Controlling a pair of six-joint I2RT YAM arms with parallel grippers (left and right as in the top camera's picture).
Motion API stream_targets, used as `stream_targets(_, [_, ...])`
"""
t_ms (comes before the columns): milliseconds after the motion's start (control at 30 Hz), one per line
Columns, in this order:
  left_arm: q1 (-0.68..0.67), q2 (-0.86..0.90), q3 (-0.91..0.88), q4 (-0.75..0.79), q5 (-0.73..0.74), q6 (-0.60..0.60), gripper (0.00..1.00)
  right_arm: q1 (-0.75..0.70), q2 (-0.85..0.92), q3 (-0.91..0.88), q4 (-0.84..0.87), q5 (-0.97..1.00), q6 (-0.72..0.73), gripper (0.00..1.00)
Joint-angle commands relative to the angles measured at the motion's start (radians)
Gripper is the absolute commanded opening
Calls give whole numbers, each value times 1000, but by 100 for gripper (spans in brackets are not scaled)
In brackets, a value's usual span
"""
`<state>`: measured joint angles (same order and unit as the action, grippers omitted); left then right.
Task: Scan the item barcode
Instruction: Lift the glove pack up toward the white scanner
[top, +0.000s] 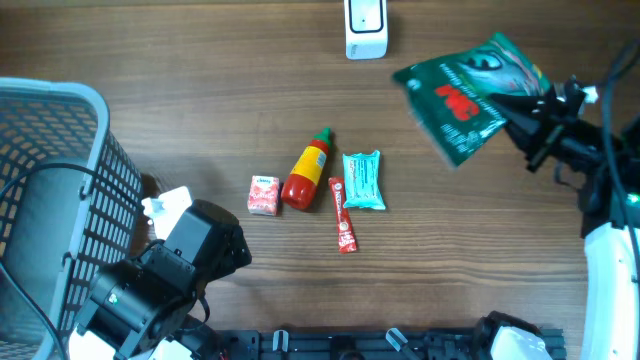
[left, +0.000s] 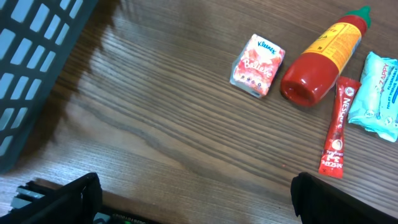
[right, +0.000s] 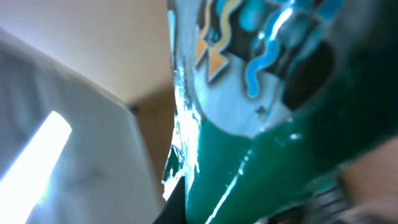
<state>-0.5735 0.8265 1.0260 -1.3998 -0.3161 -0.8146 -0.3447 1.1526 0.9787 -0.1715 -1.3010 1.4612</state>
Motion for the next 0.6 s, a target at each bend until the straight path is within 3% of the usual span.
stream_targets(0, [2, -2, 3, -1, -6, -12, 100, 144, 4, -13, -17, 90, -593, 5])
stream_targets(100, [2, -2, 3, -1, -6, -12, 100, 288, 64, -31, -86, 149, -915, 5])
stream_targets(200, [2, -2, 3, -1, -6, -12, 100, 378, 159, -31, -151, 335, -1034, 4])
stream_targets(300, [2, -2, 3, -1, -6, -12, 100, 424, 270, -31, -119, 529, -1041, 4])
stream_targets(367, [2, -2, 3, -1, -6, -12, 100, 435, 352, -31, -16, 535, -1024, 5])
stream_targets(500, [2, -2, 3, -1, -6, -12, 100, 435, 535, -31, 291, 476, -884, 5])
stream_targets(567, [2, -2, 3, -1, -6, -13, 100, 436, 653, 0, 505, 407, -737, 5])
